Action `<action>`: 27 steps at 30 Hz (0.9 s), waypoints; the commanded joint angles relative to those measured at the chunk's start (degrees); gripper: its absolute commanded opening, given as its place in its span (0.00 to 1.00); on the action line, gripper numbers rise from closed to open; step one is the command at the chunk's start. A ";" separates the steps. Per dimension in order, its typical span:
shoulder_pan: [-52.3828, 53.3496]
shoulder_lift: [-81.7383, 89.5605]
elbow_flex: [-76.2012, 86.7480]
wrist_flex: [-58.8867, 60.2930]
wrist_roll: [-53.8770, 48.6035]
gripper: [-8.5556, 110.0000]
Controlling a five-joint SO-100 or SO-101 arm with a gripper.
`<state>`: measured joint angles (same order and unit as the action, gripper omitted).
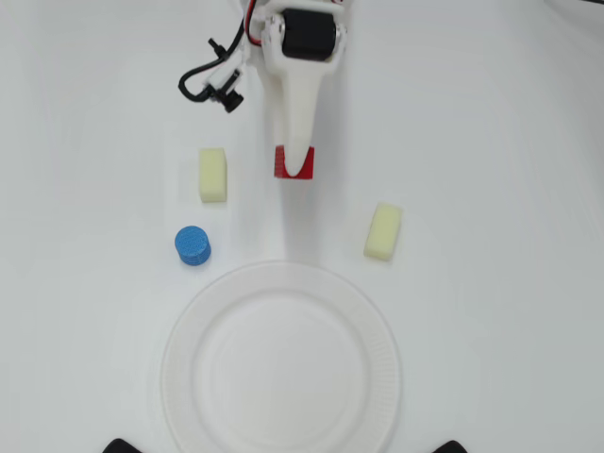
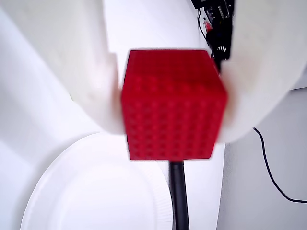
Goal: Grasp a red block and put it in the dish.
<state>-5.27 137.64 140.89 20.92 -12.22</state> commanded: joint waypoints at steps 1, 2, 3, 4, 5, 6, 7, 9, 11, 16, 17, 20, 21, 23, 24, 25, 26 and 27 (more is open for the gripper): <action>0.09 -11.25 -11.87 -2.11 1.41 0.07; 0.18 -15.21 -14.68 -2.37 1.58 0.07; 0.18 -18.90 -17.31 -2.55 1.58 0.07; 0.18 -22.41 -19.86 -2.64 1.41 0.07; 0.18 -25.75 -22.41 -2.64 1.32 0.07; 0.18 -28.92 -24.96 -2.64 1.05 0.07; 0.18 -32.08 -27.33 -2.64 0.88 0.07; 0.18 -38.06 -32.08 -2.55 0.53 0.07; 0.18 -43.51 -36.30 -2.46 0.09 0.07; 0.09 -54.84 -46.32 0.26 -0.09 0.07; -0.09 -56.60 -47.72 0.70 -0.35 0.07; -0.18 -60.56 -50.19 1.14 -0.53 0.07; -0.18 -61.44 -50.54 1.14 -0.62 0.07; -0.18 -62.67 -50.71 1.23 -0.88 0.07; -0.18 -63.11 -50.71 1.41 -0.97 0.07; -0.09 -63.54 -50.71 1.67 -1.23 0.07; -0.09 -63.81 -50.71 2.02 -1.41 0.07; 0.09 -64.07 -50.71 2.55 -1.41 0.07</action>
<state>-4.75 72.95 93.43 23.03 -13.27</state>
